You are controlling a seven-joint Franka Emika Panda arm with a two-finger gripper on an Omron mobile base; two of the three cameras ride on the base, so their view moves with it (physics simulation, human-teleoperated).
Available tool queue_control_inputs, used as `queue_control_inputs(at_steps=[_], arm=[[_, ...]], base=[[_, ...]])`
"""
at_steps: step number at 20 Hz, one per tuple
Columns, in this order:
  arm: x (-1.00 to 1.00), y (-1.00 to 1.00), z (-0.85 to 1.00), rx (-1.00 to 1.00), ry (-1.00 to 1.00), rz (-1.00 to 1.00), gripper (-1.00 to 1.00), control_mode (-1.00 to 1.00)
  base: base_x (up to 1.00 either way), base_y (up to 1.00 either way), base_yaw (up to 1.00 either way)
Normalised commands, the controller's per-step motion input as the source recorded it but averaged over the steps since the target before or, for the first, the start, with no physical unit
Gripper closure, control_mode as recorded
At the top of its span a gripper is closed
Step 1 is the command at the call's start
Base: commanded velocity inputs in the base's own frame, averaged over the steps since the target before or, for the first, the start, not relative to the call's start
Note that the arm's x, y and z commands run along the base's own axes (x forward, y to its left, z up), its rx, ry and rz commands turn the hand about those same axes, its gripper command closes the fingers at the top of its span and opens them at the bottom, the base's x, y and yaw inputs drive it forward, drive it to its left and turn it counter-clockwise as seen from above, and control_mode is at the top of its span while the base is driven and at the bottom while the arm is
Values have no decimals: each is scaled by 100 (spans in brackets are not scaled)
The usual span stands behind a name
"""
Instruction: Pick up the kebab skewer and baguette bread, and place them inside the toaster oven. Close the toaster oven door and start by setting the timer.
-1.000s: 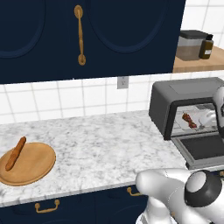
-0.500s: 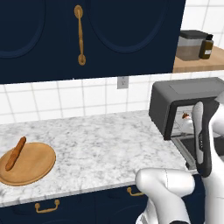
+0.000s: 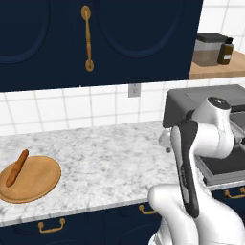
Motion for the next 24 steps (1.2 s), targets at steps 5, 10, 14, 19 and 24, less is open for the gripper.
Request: queue_control_inputs(at_steps=[5,10,14,19,24], arm=[[10,100,0,0,2,0,-100,-100],[0,100,9,0,5,1,-100,-100],[0,100,10,0,15,0,-100,-100],[0,100,0,0,1,0,-100,-100],[1,100,0,1,1,12,-100,-100]], base=[[0,0,0],[0,0,0],[0,0,0],[0,0,0],[0,0,0]])
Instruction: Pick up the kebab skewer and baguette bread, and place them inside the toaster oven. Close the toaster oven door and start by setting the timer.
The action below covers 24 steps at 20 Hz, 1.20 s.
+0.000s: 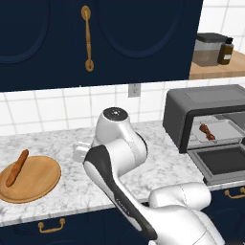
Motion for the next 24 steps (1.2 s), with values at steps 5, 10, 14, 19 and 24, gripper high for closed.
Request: queue_control_inputs(at_steps=[5,10,14,19,24], arm=[[47,100,-15,-1,-3,17,-100,-100],[73,99,-19,-3,3,21,-100,-100],[56,100,-28,-2,2,12,-100,-100],[47,71,-29,-3,2,2,-100,-100],[20,46,-22,-4,2,0,-100,-100]], base=[[0,0,0],[0,0,0],[0,0,0],[0,0,0],[0,0,0]])
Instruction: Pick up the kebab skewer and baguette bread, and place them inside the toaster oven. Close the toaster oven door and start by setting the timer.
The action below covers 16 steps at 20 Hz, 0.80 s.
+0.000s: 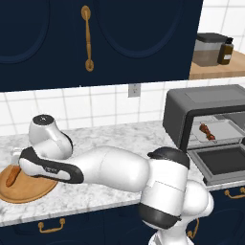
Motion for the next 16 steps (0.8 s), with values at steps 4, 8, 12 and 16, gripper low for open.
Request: queue_control_inputs(at_steps=[4,8,12,16], arm=[[12,9,-12,-5,5,-4,-100,-100],[22,11,-30,-2,2,-8,-100,-100],[31,32,-35,0,0,-9,-100,-100],[41,38,-34,0,6,-4,-100,-100]], base=[[0,0,0],[0,0,0],[0,0,0],[0,0,0]])
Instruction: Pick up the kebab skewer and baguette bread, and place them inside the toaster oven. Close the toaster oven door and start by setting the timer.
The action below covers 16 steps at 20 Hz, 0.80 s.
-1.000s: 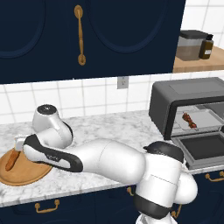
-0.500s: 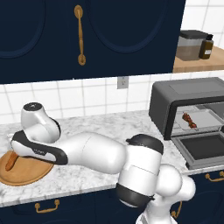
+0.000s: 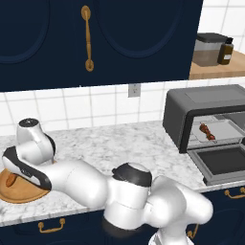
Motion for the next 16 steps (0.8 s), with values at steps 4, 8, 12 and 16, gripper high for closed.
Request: queue_control_inputs(at_steps=[4,8,12,16], arm=[[32,36,-13,0,7,-1,-100,-100],[31,40,-16,0,7,0,-100,-100],[15,29,-32,0,4,-1,-100,-100],[18,24,-31,0,3,-2,-100,-100]], base=[[0,0,0],[0,0,0],[0,0,0],[0,0,0]])
